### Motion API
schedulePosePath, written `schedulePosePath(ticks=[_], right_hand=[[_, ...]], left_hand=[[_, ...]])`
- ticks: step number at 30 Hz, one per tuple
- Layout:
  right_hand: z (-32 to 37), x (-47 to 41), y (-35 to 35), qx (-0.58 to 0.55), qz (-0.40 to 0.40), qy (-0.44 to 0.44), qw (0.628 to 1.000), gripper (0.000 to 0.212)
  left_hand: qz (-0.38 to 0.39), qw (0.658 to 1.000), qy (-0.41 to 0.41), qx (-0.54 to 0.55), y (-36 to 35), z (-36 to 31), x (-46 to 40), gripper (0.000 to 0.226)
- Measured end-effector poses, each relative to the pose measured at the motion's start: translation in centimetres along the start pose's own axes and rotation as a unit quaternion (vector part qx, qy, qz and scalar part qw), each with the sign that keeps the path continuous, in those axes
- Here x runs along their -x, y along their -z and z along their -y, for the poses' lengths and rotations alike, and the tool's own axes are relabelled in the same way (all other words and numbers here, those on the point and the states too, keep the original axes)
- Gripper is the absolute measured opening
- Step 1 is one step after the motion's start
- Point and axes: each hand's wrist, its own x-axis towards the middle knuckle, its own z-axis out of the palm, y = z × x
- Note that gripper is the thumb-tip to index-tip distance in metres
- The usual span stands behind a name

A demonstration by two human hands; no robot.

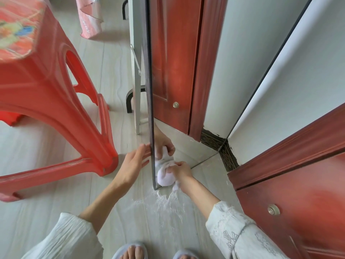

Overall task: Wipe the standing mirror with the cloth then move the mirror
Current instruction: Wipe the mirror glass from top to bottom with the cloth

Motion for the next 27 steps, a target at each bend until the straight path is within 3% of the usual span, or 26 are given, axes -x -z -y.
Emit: schedulePosePath(ticks=[3, 5, 10, 16, 19, 22, 27], right_hand=[[-0.2, 0.0, 1.4, -0.036, -0.003, -0.023, 0.999, 0.026], [0.2, 1.1, 2.5, -0.043, -0.015, -0.018, 0.999, 0.024], [2.2, 5.1, 5.2, -0.005, 0.002, 0.004, 1.0, 0.023], [4.7, 10.4, 5.9, 0.014, 0.061, 0.103, 0.993, 0.035], [5.7, 12.7, 5.8, -0.04, 0.126, 0.131, 0.983, 0.018], [6.5, 14.4, 6.0, -0.098, 0.158, 0.141, 0.972, 0.025], [7.4, 16.7, 6.0, -0.185, 0.148, 0.13, 0.963, 0.019]], left_hand=[[-0.018, 0.996, 0.021, -0.079, 0.5, 0.8, 0.4, 0.025], [-0.02, 0.99, 0.046, -0.129, 0.5, 0.9, 0.9, 0.031], [0.037, 0.978, 0.059, -0.199, -0.4, -0.7, 3.0, 0.034], [0.091, 0.981, 0.021, -0.169, -1.4, -5.0, 5.8, 0.056], [0.119, 0.981, -0.02, -0.151, -1.6, -6.8, 6.8, 0.043], [0.081, 0.981, -0.06, -0.167, -1.2, -8.1, 7.2, 0.027], [-0.035, 0.961, -0.149, -0.231, -0.7, -10.1, 7.7, 0.03]])
